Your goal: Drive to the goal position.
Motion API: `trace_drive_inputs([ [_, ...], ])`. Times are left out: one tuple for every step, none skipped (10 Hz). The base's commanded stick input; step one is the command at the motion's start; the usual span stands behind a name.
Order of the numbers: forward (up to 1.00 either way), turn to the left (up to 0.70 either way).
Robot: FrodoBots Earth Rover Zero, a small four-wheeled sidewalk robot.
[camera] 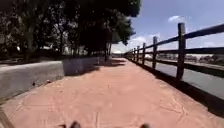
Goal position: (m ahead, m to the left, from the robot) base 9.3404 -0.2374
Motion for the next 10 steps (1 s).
trace_drive_inputs([
  [0.70, -0.09],
  [0.70, 0.00],
  [0.70, 0.00],
  [0.70, 0.00],
  [0.70, 0.00],
  [0.70, 0.00],
  [0.70, 0.00],
  [0.70, 0.00],
  [0.70, 0.00],
  [0.70, 0.00],
])
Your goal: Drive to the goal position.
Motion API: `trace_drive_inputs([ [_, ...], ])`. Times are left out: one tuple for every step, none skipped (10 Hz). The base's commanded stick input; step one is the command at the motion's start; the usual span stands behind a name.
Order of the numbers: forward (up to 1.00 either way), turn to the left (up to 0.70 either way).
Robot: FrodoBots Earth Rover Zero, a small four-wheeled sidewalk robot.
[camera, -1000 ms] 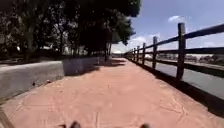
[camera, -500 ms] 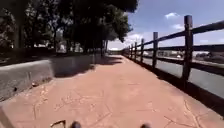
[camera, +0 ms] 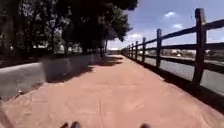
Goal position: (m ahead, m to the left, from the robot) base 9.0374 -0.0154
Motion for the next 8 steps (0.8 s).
trace_drive_inputs([
  [0.70, 0.00],
  [0.70, 0.00],
  [0.70, 0.00],
  [0.70, 0.00],
  [0.70, 0.00],
  [0.70, 0.00],
  [0.70, 0.00],
  [0.70, 0.00],
])
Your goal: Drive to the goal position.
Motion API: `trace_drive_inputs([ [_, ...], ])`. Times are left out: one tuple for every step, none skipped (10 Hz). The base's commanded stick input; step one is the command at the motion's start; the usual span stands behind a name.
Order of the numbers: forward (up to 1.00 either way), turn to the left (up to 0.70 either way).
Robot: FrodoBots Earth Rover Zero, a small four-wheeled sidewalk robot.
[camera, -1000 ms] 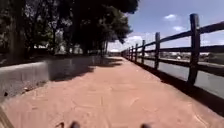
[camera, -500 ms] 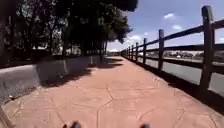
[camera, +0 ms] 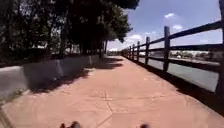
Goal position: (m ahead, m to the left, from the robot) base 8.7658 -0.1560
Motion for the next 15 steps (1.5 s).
trace_drive_inputs([
  [0.70, 0.00],
  [0.70, 0.00],
  [0.70, 0.00],
  [0.70, 0.00],
  [0.70, 0.00],
  [0.70, 0.00],
  [0.70, 0.00],
  [0.70, -0.10],
  [0.70, -0.35],
  [0.70, -0.35],
  [0.70, -0.35],
  [0.70, -0.35],
  [0.70, -0.25],
  [0.70, 0.00],
  [0.70, 0.00],
])
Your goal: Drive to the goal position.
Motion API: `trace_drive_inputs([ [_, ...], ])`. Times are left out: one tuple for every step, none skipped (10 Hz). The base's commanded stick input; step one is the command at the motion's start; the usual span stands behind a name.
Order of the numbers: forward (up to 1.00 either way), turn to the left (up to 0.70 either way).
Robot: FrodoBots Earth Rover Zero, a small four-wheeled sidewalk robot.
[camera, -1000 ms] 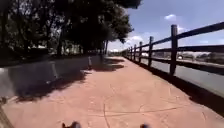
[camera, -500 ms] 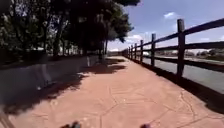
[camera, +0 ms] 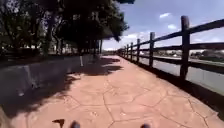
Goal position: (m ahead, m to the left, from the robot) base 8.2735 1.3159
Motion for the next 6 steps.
trace_drive_inputs([
  [0.70, 0.00],
  [0.70, 0.00],
  [0.70, 0.00],
  [0.70, 0.00],
  [0.70, 0.00],
  [0.70, 0.00],
])
